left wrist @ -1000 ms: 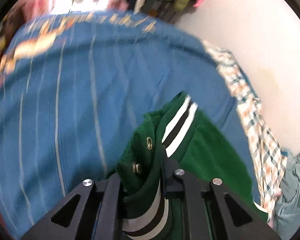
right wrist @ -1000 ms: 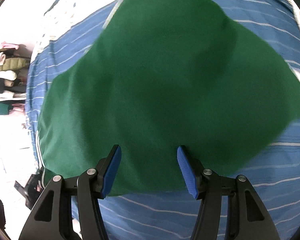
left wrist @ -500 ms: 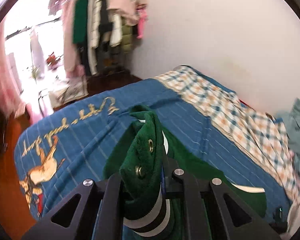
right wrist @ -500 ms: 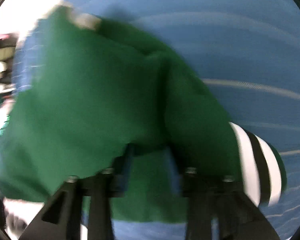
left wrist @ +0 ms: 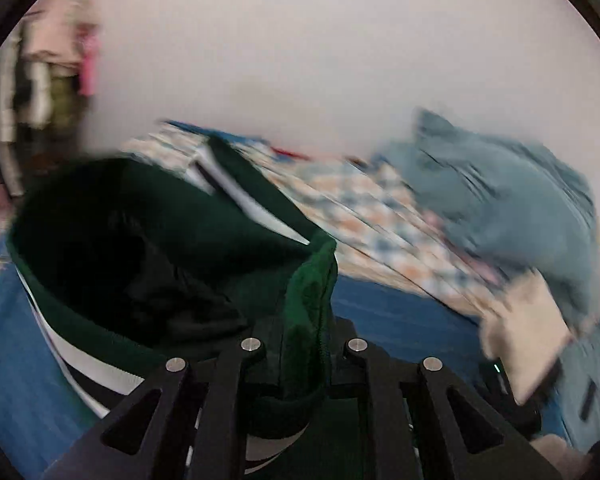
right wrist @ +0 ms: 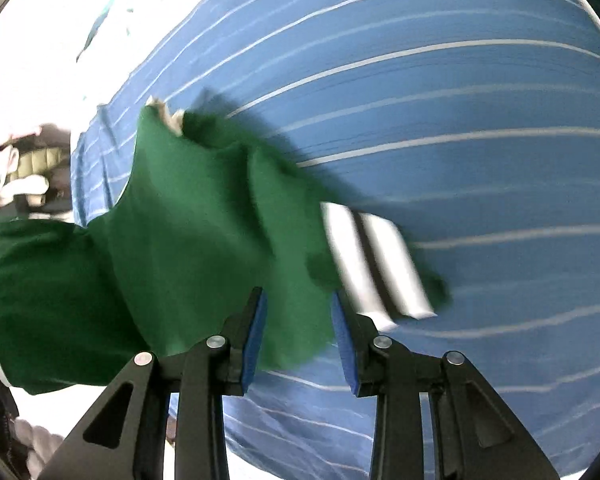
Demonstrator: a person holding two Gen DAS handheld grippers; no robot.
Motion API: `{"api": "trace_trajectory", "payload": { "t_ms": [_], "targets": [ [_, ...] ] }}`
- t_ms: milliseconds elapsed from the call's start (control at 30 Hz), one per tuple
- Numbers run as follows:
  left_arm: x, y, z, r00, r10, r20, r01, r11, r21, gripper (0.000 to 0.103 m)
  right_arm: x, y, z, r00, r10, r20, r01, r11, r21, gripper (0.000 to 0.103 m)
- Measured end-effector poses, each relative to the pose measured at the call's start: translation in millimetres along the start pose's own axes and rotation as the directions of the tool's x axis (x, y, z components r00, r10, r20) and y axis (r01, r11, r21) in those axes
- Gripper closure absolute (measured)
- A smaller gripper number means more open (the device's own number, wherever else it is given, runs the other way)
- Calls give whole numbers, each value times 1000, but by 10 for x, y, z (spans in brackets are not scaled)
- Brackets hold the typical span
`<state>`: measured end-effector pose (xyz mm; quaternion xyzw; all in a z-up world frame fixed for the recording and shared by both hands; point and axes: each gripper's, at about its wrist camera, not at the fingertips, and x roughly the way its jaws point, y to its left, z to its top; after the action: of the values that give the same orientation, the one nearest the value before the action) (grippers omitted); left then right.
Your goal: Fold large clothes
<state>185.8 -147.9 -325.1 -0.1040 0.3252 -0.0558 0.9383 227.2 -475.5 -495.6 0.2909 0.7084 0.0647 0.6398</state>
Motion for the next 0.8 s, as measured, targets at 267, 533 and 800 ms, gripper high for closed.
{"api": "trace_trajectory", "payload": {
  "t_ms": [267,533,800],
  "targets": [
    [1224,-1008,-1050,953,-6,-302,60,984,169,95,-327,-772,-107,997,-79,17,77,993,91,67],
    [1507,-1131,-1234,887,105,-450,-3,975,220,65,-699,-1036,-231,994,-96,55,92,994,66,29],
    [788,-866,-1012,889,72,-453,-37,996,86,18,-1109,-558,-156,995,22,92,-16,997,-70,27]
  ]
}}
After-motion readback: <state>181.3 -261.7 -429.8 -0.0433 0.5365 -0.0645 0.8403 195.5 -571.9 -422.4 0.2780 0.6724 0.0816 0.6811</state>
